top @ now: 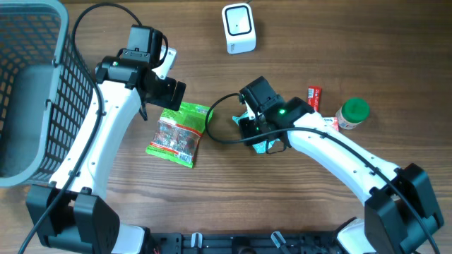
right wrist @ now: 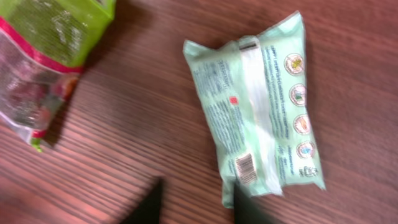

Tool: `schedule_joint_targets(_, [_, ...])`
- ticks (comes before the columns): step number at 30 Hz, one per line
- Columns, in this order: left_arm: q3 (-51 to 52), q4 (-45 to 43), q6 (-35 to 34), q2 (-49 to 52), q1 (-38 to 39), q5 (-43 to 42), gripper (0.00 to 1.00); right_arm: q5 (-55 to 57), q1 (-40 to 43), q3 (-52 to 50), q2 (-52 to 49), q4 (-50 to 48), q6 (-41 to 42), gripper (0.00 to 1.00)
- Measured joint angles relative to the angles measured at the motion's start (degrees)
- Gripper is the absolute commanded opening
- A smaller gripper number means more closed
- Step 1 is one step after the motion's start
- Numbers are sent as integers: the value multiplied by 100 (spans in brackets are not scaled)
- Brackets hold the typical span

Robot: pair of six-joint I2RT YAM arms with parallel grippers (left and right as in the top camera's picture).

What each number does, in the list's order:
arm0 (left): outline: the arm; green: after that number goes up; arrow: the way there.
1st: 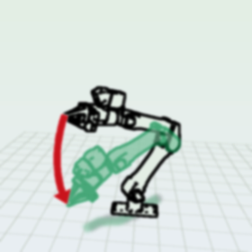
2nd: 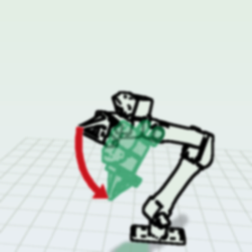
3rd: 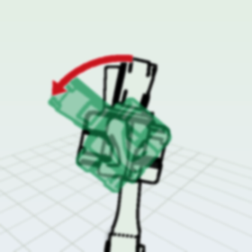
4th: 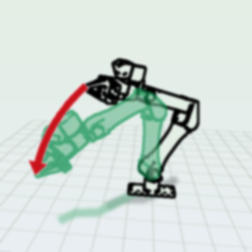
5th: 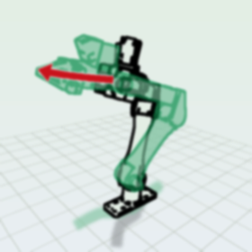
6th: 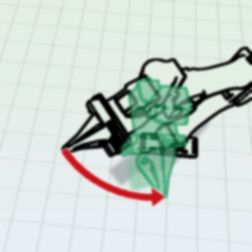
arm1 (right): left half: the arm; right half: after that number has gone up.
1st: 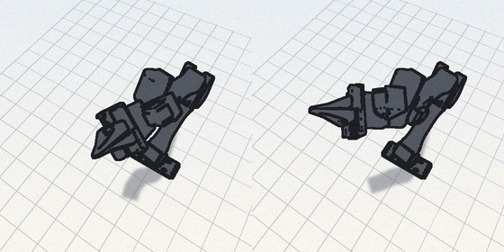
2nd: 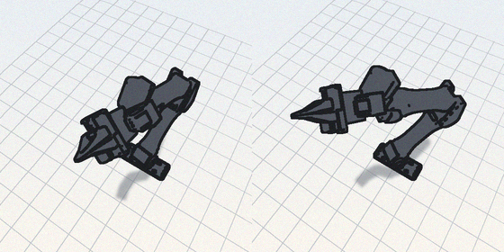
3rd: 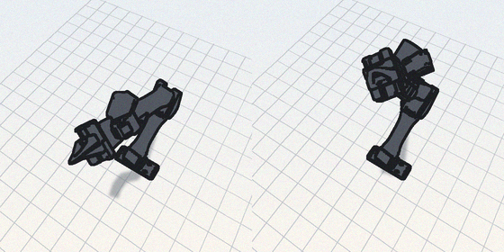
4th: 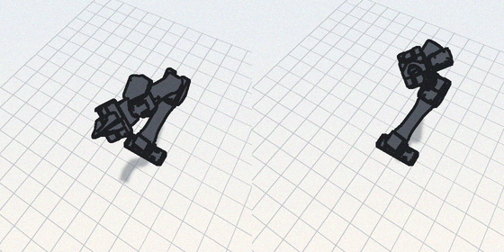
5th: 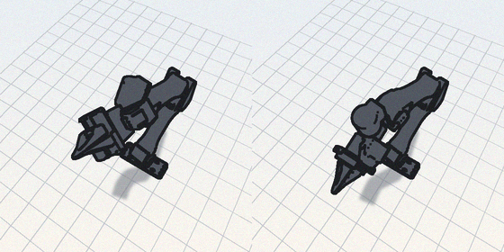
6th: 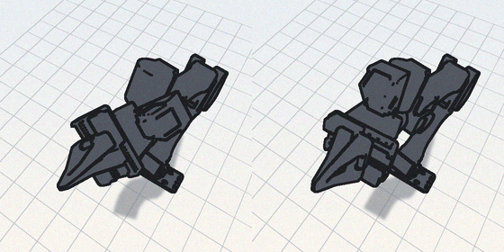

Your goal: Scan the item barcode

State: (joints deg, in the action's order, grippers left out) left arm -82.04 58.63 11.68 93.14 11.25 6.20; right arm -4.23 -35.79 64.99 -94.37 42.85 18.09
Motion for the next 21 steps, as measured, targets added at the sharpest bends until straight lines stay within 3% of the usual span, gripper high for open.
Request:
schedule_joint_targets(7, [0, 0, 2, 0, 2, 0, 100, 586, 0, -400, -2, 20, 199, 8])
schedule_joint_targets(21, [0, 2, 0, 0, 2, 0, 100, 776, 0, -1187, -13, -922, 105, 14])
